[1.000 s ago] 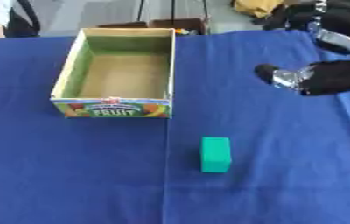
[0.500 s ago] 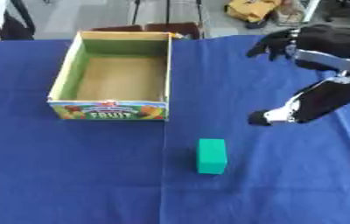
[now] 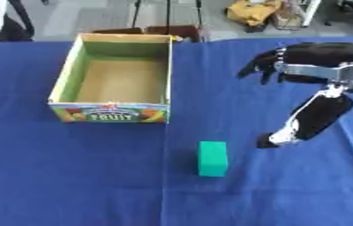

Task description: Pick up objects on the table and place them in the box.

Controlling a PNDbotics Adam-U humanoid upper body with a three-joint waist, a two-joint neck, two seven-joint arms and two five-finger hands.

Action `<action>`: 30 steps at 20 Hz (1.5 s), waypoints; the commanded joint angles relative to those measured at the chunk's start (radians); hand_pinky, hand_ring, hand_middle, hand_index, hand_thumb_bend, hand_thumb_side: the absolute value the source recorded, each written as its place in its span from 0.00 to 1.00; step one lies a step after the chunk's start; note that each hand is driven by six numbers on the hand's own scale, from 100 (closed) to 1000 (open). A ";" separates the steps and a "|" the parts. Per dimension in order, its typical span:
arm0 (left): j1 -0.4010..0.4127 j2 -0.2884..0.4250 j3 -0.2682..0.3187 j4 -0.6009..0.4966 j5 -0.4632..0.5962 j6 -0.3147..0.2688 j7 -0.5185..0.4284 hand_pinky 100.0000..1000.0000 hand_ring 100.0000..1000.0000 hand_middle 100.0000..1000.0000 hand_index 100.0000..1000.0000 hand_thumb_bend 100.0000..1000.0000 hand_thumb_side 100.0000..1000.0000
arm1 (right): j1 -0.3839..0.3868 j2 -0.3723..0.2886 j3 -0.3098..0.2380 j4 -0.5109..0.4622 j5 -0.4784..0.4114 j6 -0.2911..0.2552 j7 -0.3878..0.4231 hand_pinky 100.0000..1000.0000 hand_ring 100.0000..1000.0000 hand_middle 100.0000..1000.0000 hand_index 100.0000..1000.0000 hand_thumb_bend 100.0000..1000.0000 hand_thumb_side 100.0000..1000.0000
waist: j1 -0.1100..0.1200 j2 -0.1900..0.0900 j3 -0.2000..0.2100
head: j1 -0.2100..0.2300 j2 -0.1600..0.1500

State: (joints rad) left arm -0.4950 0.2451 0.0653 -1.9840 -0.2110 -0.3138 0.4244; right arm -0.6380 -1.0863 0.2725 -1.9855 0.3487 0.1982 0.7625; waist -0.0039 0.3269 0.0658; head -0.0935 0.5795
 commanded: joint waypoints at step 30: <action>-0.015 0.006 -0.005 -0.016 0.010 0.010 -0.012 0.80 0.92 0.86 1.00 0.00 1.00 | -0.079 0.163 0.189 0.028 0.081 0.231 0.145 0.65 0.83 0.86 0.93 0.50 0.44 | 0.003 -0.002 -0.011 | -0.006 -0.023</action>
State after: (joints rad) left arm -0.4952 0.2444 0.0594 -1.9840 -0.2028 -0.3048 0.4157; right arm -0.7073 -0.9126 0.4692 -1.9623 0.4158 0.3656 0.8514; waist -0.0020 0.3412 0.0555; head -0.0965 0.5695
